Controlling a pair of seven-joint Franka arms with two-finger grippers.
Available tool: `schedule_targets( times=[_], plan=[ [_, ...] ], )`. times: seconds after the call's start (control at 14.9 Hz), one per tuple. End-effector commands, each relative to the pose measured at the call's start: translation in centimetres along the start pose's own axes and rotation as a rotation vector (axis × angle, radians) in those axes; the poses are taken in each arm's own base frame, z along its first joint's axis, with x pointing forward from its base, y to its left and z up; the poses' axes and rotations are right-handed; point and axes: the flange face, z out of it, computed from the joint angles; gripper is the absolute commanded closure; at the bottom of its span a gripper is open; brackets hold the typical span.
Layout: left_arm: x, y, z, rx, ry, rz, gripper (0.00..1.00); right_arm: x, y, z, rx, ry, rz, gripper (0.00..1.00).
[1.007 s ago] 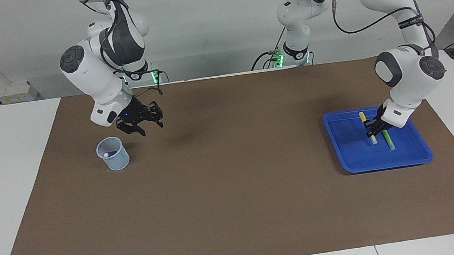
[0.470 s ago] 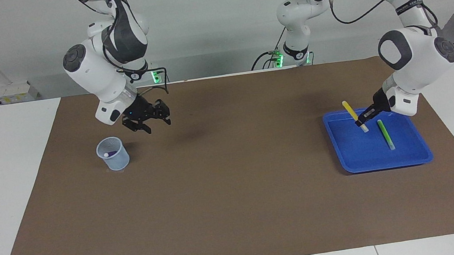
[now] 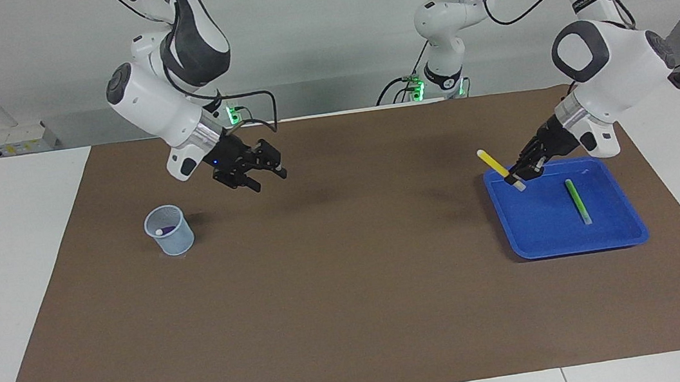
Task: Transfer and insert pens with both arms
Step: 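Lift the yellow pen with the left gripper toward the right gripper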
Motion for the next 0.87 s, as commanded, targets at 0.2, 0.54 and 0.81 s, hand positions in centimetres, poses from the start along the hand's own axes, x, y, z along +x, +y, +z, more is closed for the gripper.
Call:
schedule_targets(
  times=[0.2,0.54,0.81],
  plan=[
    [-4.2,2.1,-0.1,-0.104,-0.092,-0.314,1.00,-0.3,-9.4,0.8,0.090,0.081,0.194,0.03],
    [-8.9,4.4,1.7,-0.091,-0.097,-0.462,1.00,-1.4,-15.1,2.1,0.220,0.165,0.250,0.01],
    [-12.5,4.5,2.9,-0.075,-0.093,-0.527,1.00,-2.5,-18.3,3.7,0.259,0.209,0.239,0.01]
  ],
)
